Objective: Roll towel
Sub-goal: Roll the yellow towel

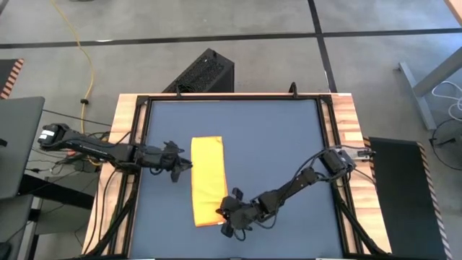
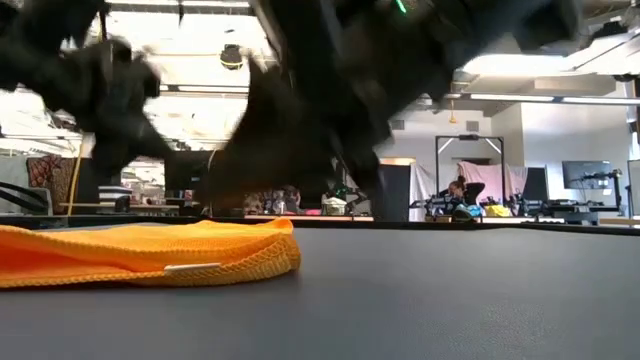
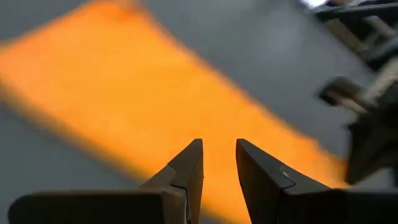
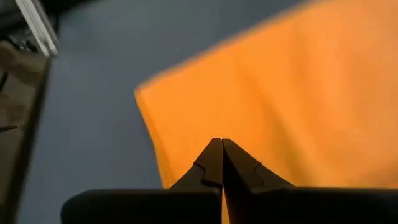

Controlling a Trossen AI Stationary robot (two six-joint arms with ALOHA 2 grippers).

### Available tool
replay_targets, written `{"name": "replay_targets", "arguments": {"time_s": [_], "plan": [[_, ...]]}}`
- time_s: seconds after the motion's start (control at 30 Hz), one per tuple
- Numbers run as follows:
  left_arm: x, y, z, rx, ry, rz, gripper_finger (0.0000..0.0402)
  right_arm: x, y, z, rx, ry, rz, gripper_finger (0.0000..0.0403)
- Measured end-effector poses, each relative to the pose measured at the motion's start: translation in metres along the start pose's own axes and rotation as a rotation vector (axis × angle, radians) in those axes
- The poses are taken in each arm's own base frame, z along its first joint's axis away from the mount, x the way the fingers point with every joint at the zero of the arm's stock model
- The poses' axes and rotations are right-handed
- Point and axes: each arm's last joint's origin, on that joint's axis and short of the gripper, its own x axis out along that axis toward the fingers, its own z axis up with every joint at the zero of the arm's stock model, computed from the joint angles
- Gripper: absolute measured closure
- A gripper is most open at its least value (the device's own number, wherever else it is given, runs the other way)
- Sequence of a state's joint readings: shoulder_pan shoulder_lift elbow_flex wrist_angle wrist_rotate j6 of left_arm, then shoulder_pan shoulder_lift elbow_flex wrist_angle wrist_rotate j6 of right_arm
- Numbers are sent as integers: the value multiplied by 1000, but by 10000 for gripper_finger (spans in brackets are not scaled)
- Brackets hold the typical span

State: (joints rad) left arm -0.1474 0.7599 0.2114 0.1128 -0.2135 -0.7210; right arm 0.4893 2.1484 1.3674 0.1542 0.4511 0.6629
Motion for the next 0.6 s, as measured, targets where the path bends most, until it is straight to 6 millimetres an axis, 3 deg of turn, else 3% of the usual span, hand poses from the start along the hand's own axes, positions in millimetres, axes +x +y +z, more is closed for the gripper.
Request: {"name": "replay_targets", "arguments": {"time_s": [0.1,0.2,0.37,0.6], "plan": [[-5,-30,11,86,-8,-125,317,-16,5,21,-79,-23,44,378],[-8,-59,4,190,57,-232,317,-36,10,27,-176,27,39,372],[-14,-92,-28,308,160,-300,317,-49,14,16,-402,158,98,338],[-10,-124,-80,575,251,-385,317,-51,16,12,-629,208,196,244]]}}
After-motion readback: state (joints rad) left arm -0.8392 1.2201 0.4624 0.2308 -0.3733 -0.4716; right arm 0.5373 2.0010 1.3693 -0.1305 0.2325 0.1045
